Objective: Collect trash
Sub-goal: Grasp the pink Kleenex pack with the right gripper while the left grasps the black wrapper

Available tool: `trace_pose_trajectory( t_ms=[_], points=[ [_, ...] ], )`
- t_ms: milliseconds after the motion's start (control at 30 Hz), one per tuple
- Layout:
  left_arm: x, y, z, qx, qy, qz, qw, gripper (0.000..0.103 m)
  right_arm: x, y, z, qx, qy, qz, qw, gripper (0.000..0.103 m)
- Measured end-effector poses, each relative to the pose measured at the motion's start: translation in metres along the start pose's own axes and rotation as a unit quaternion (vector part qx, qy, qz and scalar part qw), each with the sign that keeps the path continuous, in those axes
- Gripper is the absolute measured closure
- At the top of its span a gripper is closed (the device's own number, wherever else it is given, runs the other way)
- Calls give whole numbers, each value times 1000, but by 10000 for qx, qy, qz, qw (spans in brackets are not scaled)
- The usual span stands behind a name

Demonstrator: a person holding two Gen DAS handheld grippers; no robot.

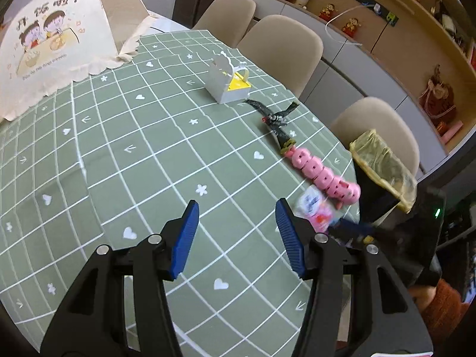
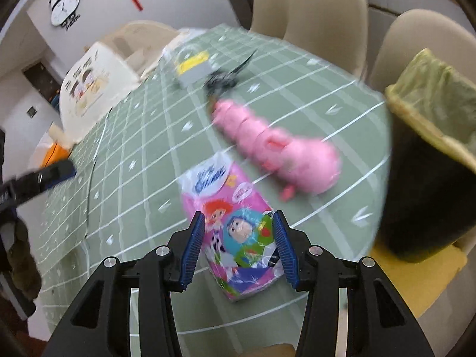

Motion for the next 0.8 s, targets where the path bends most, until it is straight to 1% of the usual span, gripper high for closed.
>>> trace_pose_trajectory(
  t_ms=[33,133,200,233,300,333,400,433,533,567,600,667,700,733,767,800],
  points=[
    [1,4,3,-14,-145,-6,9999,51,7,-3,1,13,64,-100,9999,58],
    [2,20,17,-121,-337,179,9992,50,17,-5,2,-9,-27,-327,9995,58],
    [3,31,30,-99,-468,148,9987,50,17,-4,3,31,-12,-345,9994,58],
    [3,38,37,-71,-568,126,9983,50,17,-4,3,65,-36,-347,9994,58],
    [-4,59,60,-25,-707,320,9970,50,16,-3,0,59,-211,-368,9991,58],
    [-7,64,67,-11,-729,426,9964,50,15,-2,-7,-76,-284,-401,9988,58],
    [-20,83,92,75,-763,785,9940,50,12,-1,-17,-258,-311,-421,9983,58],
    [-26,94,108,152,-742,964,9925,50,8,0,-22,-329,-391,-414,9978,58],
    [-34,107,147,453,-584,1247,9894,50,-7,0,-25,-327,-561,-281,9975,58],
    [-35,110,163,609,-510,1318,9881,51,-12,-1,-26,-303,-578,-228,9976,58],
    [-35,111,178,770,-464,1338,9869,52,-17,-2,-26,-264,-608,-186,9976,58],
    [-33,110,194,972,-394,1301,9859,66,-24,-4,-28,-208,-660,-182,9974,58],
    [-32,109,198,991,-361,1289,9860,73,-25,-4,-28,-193,-647,-207,9975,58],
    [-34,109,197,928,-305,1377,9856,81,-26,-4,-29,-201,-611,-256,9976,58],
    [-36,108,196,970,-287,1385,9852,90,-26,-2,-29,-205,-575,-308,9977,58],
    [-35,107,194,968,-302,1327,9860,90,-25,0,-27,-209,-493,-343,9980,58]
  ],
)
Point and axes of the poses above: each gripper's, at about its wrist camera, not at the fingertips, and z roughly the way its jaws point, x to its left, y to its top, the point moved 4 cm from there along z, roughly the way its jaws point, and after that the axes turned 9 degrees about -y, right-handed, at the moved point
